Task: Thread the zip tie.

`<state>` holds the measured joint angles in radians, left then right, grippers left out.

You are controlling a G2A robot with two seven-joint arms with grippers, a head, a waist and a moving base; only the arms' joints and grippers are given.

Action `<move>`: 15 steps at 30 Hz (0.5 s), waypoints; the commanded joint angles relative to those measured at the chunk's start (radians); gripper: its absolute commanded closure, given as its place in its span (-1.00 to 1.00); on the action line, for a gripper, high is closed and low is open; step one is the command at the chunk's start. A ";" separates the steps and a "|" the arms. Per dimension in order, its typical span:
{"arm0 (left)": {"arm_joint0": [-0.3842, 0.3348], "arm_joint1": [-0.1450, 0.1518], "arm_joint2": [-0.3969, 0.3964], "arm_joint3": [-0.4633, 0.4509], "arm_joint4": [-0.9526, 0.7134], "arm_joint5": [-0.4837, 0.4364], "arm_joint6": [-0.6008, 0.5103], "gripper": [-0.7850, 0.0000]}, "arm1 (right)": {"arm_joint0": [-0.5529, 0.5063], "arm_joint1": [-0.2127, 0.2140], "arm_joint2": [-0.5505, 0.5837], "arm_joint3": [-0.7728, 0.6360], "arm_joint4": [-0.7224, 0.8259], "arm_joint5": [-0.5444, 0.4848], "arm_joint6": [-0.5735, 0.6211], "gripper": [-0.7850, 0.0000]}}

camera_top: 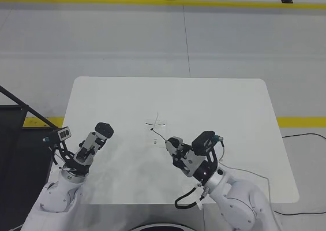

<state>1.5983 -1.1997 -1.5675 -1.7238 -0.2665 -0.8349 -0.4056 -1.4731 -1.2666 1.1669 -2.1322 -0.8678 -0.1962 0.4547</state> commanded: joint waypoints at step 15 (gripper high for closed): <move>0.000 0.000 0.000 0.000 0.000 0.000 0.000 -1.00 | 0.099 -0.043 -0.358 0.065 -0.917 0.402 0.140 1.00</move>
<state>1.5983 -1.1997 -1.5675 -1.7238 -0.2665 -0.8349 -0.4056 -1.3875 -1.3040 0.8356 -2.0806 -1.7134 0.1829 0.5614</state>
